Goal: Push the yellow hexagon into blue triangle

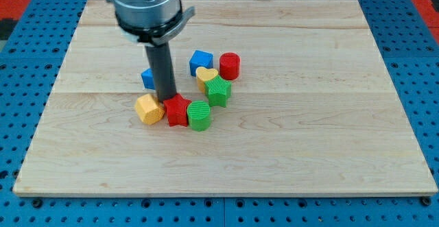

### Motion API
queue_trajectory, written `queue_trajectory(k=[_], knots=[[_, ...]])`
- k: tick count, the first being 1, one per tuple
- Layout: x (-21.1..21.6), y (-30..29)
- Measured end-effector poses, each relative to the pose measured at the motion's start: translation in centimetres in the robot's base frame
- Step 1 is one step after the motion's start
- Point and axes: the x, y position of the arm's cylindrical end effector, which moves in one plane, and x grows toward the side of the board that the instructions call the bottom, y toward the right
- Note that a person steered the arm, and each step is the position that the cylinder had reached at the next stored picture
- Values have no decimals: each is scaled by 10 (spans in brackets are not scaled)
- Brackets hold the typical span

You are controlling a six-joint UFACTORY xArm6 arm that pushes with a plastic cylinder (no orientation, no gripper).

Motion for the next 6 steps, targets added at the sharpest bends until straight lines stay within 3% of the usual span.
queue_trajectory(k=[3,4,6], knots=[[31,39],[67,-4],[65,-10]])
